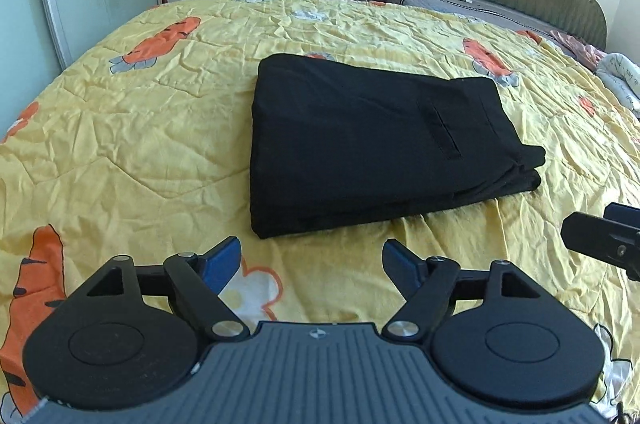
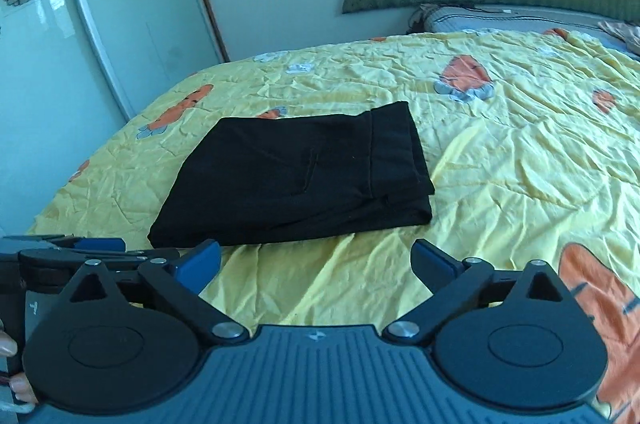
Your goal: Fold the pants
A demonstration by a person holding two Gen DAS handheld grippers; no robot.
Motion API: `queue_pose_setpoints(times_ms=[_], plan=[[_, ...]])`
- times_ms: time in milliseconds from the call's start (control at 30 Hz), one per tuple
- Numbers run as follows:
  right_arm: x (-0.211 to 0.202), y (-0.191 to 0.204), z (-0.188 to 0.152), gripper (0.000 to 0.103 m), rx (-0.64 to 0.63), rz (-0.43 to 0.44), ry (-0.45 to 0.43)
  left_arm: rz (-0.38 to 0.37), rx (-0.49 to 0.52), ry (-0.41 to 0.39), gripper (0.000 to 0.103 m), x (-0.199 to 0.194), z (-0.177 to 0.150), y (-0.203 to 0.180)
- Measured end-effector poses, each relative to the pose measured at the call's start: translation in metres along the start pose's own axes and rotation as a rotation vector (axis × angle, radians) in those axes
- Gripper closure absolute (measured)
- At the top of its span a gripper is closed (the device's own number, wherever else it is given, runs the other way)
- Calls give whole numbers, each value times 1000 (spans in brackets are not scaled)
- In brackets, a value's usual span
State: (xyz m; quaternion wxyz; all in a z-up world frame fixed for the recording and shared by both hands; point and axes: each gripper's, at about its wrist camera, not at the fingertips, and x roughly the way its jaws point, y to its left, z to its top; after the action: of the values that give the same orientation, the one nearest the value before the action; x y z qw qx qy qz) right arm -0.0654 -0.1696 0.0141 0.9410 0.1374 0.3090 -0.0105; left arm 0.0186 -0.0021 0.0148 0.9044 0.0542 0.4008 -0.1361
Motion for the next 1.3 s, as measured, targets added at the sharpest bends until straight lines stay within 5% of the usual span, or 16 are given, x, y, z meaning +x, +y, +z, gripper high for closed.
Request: queue_pose_setpoints(times_ms=[500, 1300], plan=[[36, 7, -33, 0, -52, -58, 124, 80, -1, 50, 15, 11, -24, -11], [39, 18, -37, 0, -110, -55, 111, 114, 1, 45, 12, 15, -30, -9]])
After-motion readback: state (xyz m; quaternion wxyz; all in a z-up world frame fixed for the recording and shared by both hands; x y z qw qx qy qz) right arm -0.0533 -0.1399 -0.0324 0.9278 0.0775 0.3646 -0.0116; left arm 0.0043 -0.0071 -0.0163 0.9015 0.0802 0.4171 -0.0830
